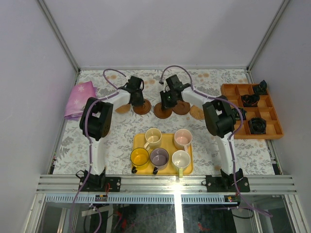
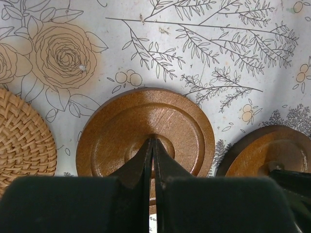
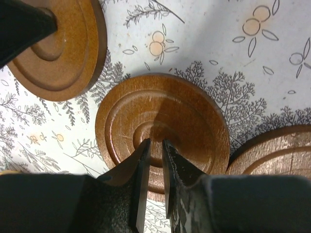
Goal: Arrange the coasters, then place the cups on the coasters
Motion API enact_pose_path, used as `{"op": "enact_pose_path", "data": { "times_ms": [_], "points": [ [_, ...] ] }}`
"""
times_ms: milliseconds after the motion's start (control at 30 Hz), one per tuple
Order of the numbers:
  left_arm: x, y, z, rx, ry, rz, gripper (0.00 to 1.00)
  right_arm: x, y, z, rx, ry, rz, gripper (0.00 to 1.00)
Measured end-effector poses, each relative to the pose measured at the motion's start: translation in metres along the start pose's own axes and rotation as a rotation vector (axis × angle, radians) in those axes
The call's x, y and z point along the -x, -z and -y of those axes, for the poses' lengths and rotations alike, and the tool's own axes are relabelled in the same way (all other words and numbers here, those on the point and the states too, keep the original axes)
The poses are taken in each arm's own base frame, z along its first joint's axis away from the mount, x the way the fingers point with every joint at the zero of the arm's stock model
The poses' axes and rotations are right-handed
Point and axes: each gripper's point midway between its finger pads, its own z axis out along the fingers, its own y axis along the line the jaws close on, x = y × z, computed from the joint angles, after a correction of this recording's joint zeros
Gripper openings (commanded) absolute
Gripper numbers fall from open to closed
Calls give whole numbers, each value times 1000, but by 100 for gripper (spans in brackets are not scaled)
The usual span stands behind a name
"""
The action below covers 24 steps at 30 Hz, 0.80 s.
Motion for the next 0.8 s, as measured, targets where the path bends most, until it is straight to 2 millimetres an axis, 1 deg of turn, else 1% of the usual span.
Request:
{"op": "enact_pose_path", "data": {
  "times_ms": [333,533,633,800],
  "points": [
    [-1,2,-1,3,0,-1,0,23,-13,0,3,-1,36,23],
    [-1,2,-2,4,-1,0,0,36,-18,4,-25,2,62,23],
    [-1,1,-2,6,-2,1,0,40,-19,6,-42,3,71,23],
    [0,1,-5,20,-3,9,0,39,-18,8,-51,2,68,23]
  ]
}}
